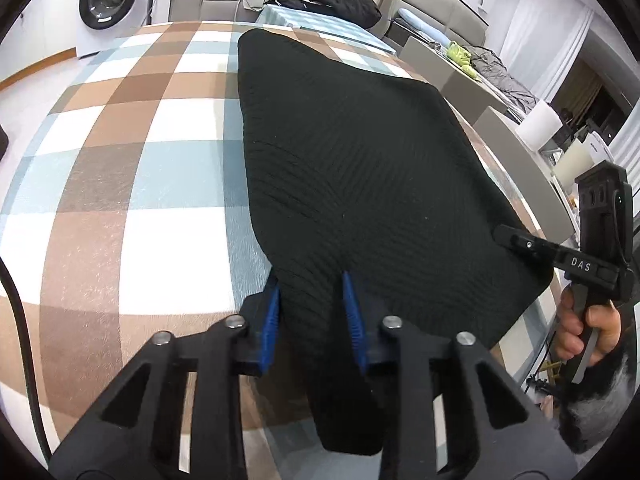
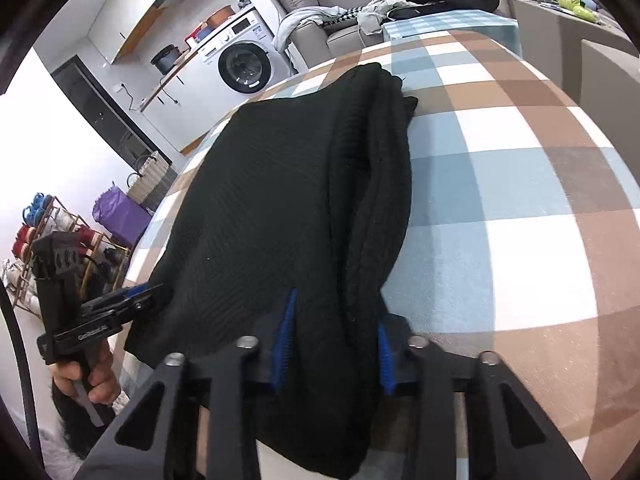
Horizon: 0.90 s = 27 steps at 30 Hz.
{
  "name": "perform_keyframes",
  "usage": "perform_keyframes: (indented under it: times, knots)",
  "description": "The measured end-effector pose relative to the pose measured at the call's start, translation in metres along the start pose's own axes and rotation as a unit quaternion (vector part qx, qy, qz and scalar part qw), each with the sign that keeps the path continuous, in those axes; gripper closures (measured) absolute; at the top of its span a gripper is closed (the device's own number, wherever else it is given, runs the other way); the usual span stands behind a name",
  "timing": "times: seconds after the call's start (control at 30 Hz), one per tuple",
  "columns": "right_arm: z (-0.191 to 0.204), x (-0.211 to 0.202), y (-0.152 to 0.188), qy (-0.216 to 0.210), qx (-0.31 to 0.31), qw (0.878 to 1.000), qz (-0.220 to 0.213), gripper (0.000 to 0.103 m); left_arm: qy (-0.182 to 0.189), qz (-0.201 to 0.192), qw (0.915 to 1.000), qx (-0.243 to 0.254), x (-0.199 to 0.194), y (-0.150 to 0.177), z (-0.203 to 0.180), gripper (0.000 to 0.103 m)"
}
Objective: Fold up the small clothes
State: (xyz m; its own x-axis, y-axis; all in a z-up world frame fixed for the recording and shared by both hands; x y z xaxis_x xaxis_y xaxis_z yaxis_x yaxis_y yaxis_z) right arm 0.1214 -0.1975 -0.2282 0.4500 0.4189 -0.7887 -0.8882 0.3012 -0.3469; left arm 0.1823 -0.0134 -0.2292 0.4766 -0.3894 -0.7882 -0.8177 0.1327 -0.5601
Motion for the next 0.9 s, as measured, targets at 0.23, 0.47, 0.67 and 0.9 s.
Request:
perform_keyframes:
  times: [0.23,0.47,0.67,0.9]
  knots:
    - [0.007,0.018,-0.021,0.009,0.008,1.000,-0.003,0.078,-0.012,-0.008,0.9999,-0.007,0.009,-0.019,0.014,0.079]
    - [0.024,0.050,-0.060,0.052,0.001,0.998,-0.029,0.078,-0.045,-0.015,0.9989,-0.005,0.031,-0.057,0.041,0.079]
    - [0.030,0.062,-0.077,0.059,0.004,0.997,-0.041,0.077,-0.055,-0.020,0.9982,-0.009,0.042,-0.076,0.057,0.079]
    - [0.029,0.064,-0.081,0.057,0.005,0.997,-0.043,0.077,-0.066,-0.020,0.9976,-0.003,0.045,-0.078,0.058,0.079]
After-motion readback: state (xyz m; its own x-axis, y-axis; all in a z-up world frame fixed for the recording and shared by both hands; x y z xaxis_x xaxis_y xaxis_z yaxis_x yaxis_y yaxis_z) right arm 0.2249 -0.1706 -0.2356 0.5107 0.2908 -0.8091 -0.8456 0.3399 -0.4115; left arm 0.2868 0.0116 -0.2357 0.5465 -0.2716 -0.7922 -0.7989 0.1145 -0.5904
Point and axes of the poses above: each gripper's, at about its wrist camera, not at the fingertips, and x roughly the way its jaws point, z to its left, y to its underside, the point moved 8 cm from there along x, roughly the way its jaws point, and after that the axes turned 13 degrees about x, right-handed, at the moved point
